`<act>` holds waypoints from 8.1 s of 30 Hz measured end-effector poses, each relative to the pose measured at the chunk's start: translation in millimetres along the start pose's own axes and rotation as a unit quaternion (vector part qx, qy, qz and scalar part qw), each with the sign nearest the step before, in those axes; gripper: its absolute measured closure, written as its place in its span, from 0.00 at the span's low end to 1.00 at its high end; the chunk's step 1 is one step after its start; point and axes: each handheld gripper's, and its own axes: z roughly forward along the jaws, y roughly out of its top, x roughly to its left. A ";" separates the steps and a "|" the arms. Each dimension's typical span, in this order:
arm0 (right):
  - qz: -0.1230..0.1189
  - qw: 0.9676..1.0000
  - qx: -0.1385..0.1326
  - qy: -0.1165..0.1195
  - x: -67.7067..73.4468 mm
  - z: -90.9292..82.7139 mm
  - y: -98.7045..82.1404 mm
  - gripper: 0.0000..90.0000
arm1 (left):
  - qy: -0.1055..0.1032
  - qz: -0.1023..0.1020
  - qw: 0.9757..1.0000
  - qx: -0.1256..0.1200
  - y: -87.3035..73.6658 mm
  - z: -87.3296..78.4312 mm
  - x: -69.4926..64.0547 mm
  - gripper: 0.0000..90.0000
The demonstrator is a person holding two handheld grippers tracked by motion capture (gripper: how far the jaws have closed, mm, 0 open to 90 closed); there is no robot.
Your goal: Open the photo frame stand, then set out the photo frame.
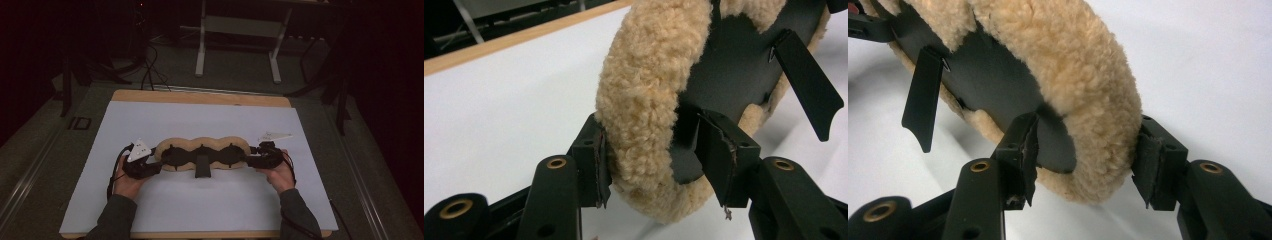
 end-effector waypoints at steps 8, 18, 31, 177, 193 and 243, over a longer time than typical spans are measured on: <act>-0.001 1.000 0.010 -0.026 -5.8 4.2 -3.6 0.50 | 0.029 0.035 0.999 0.003 1.9 16.3 -6.7 0.55; 0.003 1.000 0.002 -0.031 -4.0 8.6 -10.6 0.50 | 0.038 0.037 0.999 0.008 0.6 16.4 -6.3 0.54; 0.003 1.000 -0.006 -0.015 -0.2 3.0 -18.0 0.47 | 0.019 0.006 1.000 0.023 1.0 5.0 -9.3 0.52; -0.006 0.997 0.019 -0.079 39.6 0.4 -31.9 1.00 | 0.008 -0.059 0.998 0.031 3.7 -7.5 8.4 1.00; -0.003 0.997 0.019 -0.074 40.3 6.0 -26.0 1.00 | -0.017 -0.051 0.998 0.028 8.6 -4.0 10.2 1.00; 0.002 0.997 0.017 -0.075 57.2 30.0 -3.2 1.00 | -0.028 -0.012 0.999 0.038 2.1 -23.2 -20.6 1.00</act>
